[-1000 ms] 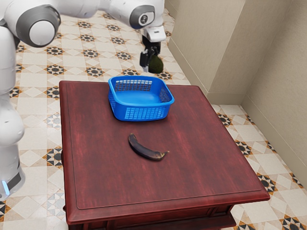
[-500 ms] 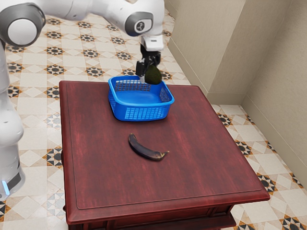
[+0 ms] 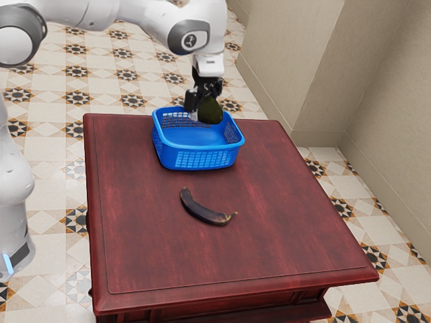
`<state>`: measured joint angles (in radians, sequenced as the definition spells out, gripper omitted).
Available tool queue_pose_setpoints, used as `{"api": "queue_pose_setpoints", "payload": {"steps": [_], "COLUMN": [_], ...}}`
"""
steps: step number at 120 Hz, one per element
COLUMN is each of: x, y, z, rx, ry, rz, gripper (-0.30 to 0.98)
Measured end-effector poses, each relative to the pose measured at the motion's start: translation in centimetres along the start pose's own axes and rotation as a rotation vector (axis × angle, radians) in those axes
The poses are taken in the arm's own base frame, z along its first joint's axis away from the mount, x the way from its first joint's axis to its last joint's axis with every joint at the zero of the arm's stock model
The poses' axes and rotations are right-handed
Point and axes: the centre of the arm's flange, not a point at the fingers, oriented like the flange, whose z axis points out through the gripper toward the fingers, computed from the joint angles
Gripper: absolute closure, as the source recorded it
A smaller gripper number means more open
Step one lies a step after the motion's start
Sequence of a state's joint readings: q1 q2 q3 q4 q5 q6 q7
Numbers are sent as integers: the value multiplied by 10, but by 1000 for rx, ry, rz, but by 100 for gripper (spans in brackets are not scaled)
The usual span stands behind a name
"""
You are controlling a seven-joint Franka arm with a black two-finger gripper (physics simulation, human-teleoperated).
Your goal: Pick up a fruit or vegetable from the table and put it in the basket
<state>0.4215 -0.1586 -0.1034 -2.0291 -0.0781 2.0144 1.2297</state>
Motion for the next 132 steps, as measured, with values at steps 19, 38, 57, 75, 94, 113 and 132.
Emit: {"api": "queue_pose_setpoints", "payload": {"steps": [19,38,57,75,94,113,132], "x": [2,13,14,16,16,16,37], "y": [4,13,14,16,17,17,-31], "z": [1,-1,1,3,3,3,44], "rx": [-3,0,-5,-15,-23,-25,-135], "ry": [-1,0,-2,-7,-9,-9,-3], "rz": [6,30,32,37,38,39,43], "gripper": [40,40,40,16,7,2,1]}}
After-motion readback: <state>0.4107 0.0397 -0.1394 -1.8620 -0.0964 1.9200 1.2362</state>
